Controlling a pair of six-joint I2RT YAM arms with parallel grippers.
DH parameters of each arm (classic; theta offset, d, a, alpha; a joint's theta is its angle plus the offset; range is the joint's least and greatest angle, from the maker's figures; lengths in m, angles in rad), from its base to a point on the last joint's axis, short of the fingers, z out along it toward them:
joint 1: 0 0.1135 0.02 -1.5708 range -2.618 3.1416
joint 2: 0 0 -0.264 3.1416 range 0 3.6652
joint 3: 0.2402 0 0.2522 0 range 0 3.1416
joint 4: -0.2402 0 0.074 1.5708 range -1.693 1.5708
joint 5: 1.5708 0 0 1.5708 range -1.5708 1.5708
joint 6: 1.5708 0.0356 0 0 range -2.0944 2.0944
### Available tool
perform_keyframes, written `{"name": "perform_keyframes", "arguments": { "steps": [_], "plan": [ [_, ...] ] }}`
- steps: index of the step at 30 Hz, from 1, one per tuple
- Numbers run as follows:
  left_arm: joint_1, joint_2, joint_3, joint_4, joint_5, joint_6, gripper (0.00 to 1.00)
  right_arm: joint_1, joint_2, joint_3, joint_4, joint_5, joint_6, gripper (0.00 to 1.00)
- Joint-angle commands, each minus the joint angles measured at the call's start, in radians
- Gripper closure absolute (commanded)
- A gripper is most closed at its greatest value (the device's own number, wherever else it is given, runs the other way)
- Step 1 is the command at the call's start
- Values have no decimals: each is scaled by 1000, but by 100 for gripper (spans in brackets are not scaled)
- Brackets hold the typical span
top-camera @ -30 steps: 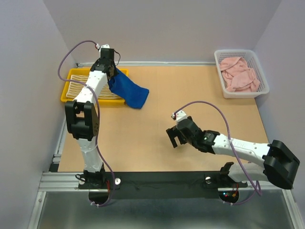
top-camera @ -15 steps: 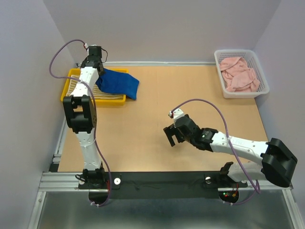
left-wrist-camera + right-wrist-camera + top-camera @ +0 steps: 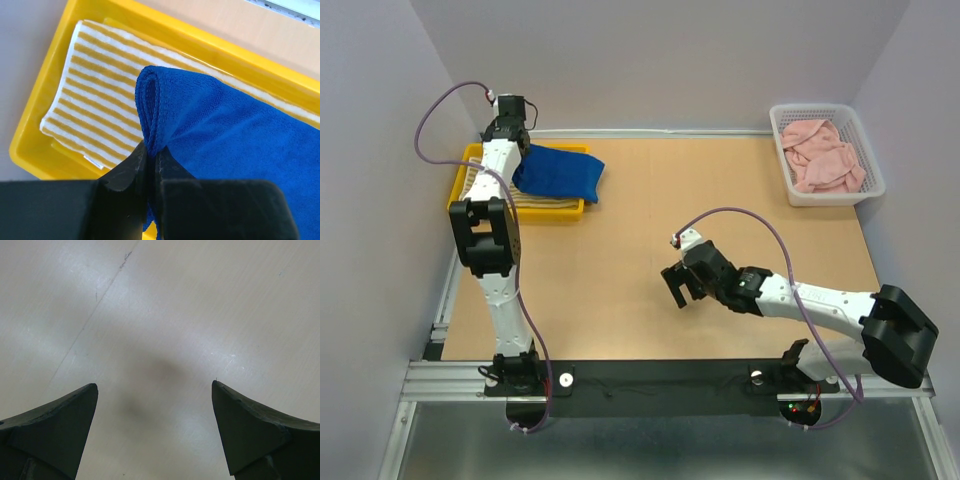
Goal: Fold and stack the towels
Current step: Neatly place the folded towel into the bin
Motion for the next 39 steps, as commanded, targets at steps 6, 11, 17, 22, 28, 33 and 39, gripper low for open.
{"name": "perform_keyframes", "arguments": {
  "steps": [6, 11, 17, 22, 28, 33, 39],
  "plan": [
    [13, 47, 82, 28, -132, 54, 100, -4, 4, 57, -17, 13, -4, 0],
    [18, 66, 85, 25, -200, 70, 100, -4, 13, 58, -23, 6, -3, 0],
    [26, 86, 87, 22, -224, 41, 100, -4, 20, 60, -31, 2, 0, 0],
    [38, 104, 84, 11, -234, 12, 100, -4, 28, 63, -35, 2, 0, 0],
    [44, 104, 76, 22, -263, 19, 100, -4, 33, 63, -38, -1, 2, 0],
    [44, 98, 81, 46, -301, 50, 100, -4, 30, 63, -40, 5, 0, 0],
    [46, 112, 93, 63, -335, 65, 100, -4, 31, 69, -49, 3, -1, 0]
  ]
}}
